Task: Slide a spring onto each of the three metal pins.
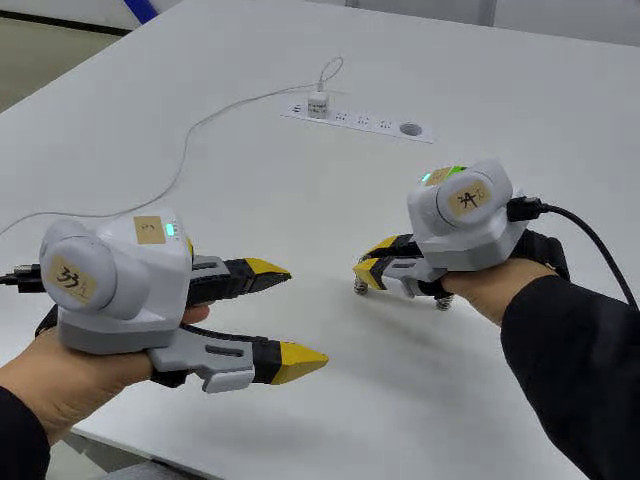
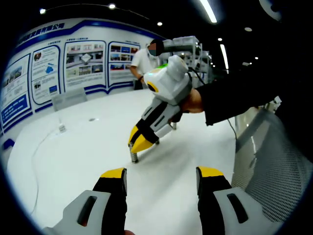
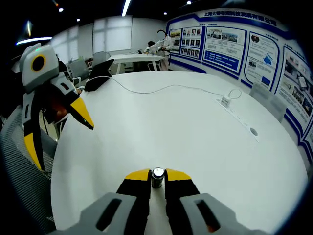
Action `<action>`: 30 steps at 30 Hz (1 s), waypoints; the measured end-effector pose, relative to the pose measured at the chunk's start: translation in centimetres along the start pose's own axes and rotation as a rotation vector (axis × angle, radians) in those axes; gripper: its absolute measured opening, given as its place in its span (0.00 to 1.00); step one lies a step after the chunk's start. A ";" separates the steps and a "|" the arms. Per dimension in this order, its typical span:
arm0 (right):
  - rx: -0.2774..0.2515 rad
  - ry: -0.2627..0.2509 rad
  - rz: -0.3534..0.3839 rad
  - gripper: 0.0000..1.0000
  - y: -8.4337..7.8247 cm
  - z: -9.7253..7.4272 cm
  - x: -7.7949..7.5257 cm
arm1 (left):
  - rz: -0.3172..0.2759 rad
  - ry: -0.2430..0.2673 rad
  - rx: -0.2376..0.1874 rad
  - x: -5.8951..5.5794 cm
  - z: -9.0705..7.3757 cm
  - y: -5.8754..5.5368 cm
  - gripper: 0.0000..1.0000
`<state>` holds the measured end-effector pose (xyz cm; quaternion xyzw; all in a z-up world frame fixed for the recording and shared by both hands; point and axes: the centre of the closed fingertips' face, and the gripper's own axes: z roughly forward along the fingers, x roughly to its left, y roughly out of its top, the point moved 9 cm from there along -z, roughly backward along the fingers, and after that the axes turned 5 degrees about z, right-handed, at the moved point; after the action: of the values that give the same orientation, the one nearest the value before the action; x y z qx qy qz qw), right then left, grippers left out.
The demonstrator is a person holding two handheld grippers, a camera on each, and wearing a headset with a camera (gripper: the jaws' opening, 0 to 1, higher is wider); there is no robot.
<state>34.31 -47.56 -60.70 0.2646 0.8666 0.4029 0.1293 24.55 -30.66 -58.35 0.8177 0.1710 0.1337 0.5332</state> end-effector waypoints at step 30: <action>-0.100 -0.063 0.010 0.25 -0.5 -7.7 2.2 | 0.033 -0.025 -0.011 -0.1 0.4 1.0 0.61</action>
<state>28.98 -51.43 -56.16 0.2748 0.8395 0.4377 0.1678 24.78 -31.36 -57.60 0.8190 0.1500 0.1332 0.5376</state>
